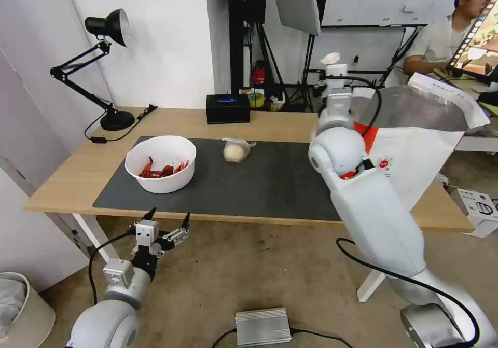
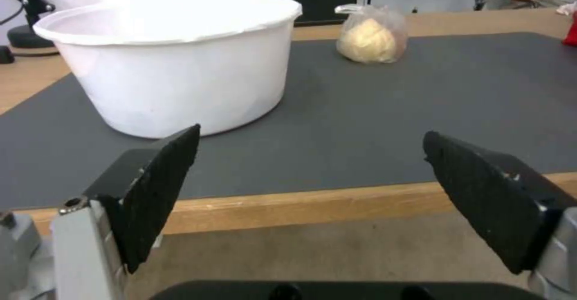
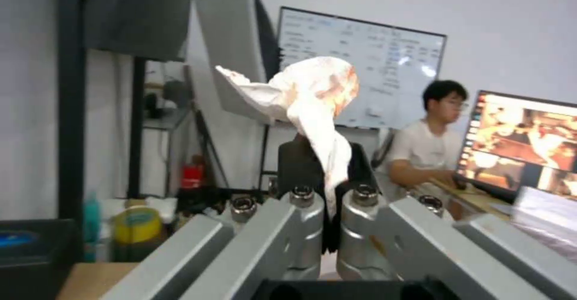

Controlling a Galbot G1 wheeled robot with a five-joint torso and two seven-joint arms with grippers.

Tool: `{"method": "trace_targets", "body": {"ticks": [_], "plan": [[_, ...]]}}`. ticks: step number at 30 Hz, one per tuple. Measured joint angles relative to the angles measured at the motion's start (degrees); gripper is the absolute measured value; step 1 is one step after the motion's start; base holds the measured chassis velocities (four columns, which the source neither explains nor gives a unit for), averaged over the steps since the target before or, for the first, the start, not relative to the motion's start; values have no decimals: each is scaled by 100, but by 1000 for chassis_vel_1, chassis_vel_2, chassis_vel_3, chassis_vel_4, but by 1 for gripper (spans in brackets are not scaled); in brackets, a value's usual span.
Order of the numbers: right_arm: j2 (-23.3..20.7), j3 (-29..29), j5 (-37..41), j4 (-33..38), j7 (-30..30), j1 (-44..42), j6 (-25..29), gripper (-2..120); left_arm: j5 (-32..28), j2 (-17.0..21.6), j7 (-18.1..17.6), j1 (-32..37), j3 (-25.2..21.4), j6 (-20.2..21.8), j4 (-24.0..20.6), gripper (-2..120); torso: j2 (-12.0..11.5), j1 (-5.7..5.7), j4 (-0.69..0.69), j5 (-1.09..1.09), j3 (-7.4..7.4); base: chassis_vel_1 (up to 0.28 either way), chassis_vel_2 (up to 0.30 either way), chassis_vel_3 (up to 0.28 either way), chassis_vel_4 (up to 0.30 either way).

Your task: Pick up the trash from the table and place it into the takeout bag.

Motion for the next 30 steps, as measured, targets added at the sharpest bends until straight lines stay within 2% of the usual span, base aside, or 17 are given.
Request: {"method": "trace_targets", "body": {"ticks": [6,16,30], "plan": [[-162,240,56,204,18,-196,-17,0,5,17,0,-18,11,1,0,100,0,0,0,1,0,0,0,0,0],[-520,605,592,704,165,-697,-185,0,90,3,0,-12,95,17,-52,100,0,0,0,0,0,0,0,0,0],[-668,938,810,978,176,-1209,-190,0,159,-21,-2,37,155,22,-130,100,0,0,0,0,0,0,0,0,0]]}}
